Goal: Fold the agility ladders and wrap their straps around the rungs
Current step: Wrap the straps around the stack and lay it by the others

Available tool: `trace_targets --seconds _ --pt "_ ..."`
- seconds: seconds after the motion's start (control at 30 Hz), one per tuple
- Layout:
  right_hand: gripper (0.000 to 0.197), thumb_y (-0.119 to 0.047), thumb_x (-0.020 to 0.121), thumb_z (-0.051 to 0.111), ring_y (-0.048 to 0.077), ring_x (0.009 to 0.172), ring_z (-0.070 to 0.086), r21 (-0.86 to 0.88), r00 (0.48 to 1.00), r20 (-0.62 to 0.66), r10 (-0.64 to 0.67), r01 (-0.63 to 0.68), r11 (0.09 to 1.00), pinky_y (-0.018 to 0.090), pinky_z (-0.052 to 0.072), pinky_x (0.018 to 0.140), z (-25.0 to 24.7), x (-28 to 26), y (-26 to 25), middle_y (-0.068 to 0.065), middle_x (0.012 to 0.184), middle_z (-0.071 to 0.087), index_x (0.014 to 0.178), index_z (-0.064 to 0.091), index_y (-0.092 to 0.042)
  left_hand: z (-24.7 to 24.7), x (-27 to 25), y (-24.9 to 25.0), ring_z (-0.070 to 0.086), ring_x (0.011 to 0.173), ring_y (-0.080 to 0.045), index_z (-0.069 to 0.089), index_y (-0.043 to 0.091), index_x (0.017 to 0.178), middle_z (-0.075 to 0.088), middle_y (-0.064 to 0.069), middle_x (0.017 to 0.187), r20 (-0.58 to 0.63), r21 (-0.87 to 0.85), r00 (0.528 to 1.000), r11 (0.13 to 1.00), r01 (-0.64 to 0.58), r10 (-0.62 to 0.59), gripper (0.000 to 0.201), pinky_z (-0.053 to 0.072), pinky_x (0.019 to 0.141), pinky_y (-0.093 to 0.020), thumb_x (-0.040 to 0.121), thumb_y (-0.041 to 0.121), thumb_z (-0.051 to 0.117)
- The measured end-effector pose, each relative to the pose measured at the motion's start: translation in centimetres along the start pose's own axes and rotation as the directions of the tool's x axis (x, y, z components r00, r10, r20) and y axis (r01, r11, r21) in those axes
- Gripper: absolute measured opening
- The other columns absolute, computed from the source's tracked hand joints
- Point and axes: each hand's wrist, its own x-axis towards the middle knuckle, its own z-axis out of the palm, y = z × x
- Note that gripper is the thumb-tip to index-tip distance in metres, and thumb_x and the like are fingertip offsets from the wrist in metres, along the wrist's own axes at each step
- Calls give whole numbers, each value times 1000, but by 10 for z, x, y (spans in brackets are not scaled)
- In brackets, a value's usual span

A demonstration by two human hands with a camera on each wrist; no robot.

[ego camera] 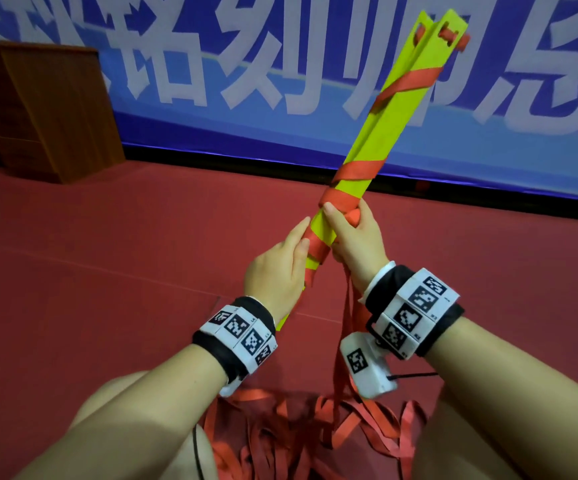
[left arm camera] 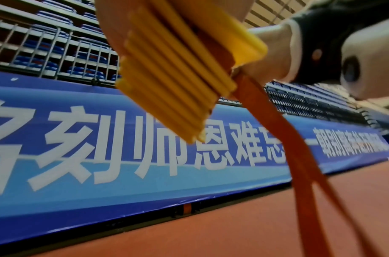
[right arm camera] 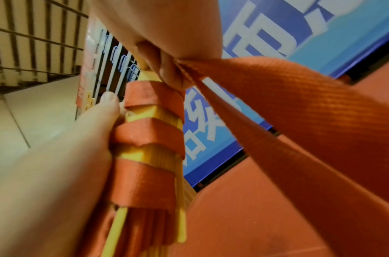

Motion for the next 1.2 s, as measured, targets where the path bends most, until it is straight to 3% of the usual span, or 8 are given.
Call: trace_targets --seconds 0.17,0.3,0.4,0.53,0.67,0.9,1.1,1.2 --pt "22 -12 93 61 12 66 56 231 997 47 -63 50 972 21 47 56 -5 -1 -3 -3 76 61 114 57 -7 -5 3 7 55 120 -5 42 30 144 58 12 131 156 -527 976 823 211 -151 43 43 101 -27 102 29 44" --pt "23 -12 91 62 13 71 59 356 990 100 -96 55 933 26 51 65 -7 -3 -11 -2 80 63 113 58 -9 -12 0 8 71 81 -27 38 33 140 69 -6 105 524 -759 836 356 545 -161 61 59 67 -36 86 27 66" --pt "13 -5 96 53 -2 43 49 335 985 130 -116 67 940 11 40 44 -11 -5 -23 -14 55 55 109 53 -7 -14 -2 7 69 65 -26 52 18 113 71 -7 83 665 -704 744 279 653 -63 47 60 63 -37 73 32 71" --pt "6 -11 97 54 4 35 29 208 972 209 -109 65 976 16 25 36 -20 6 -22 -8 49 36 95 57 -16 -6 -4 2 63 67 -6 63 17 95 68 4 79 499 -721 845 449 527 -192 45 50 65 -19 57 37 79" --pt "10 -6 95 55 8 41 32 -42 972 232 -43 54 998 12 27 36 -28 11 -21 4 60 41 98 63 -11 -3 -2 -5 61 66 0 62 25 89 65 10 74 372 -681 884 564 467 -282 18 48 68 -17 81 20 77" --pt "25 -1 97 45 5 34 25 -157 978 183 99 -71 985 15 19 36 -36 22 -9 3 56 34 89 67 -10 0 6 -5 55 60 9 62 29 93 62 9 78 212 -573 910 709 411 -357 11 42 58 -6 96 37 55" --pt "42 -31 96 54 6 34 28 -151 990 80 113 -100 983 18 23 38 -19 17 1 0 47 34 58 42 -17 9 -3 -6 58 104 -27 44 32 142 64 -5 111 28 -17 972 973 232 -232 62 40 82 -34 94 51 10" --pt "40 -30 91 63 5 36 32 -39 988 -33 151 -152 988 21 26 43 -21 17 9 -12 38 36 57 45 -20 9 -4 -2 56 103 -31 38 29 147 58 -8 105 -1 164 993 980 114 -115 58 39 84 -38 96 45 16"
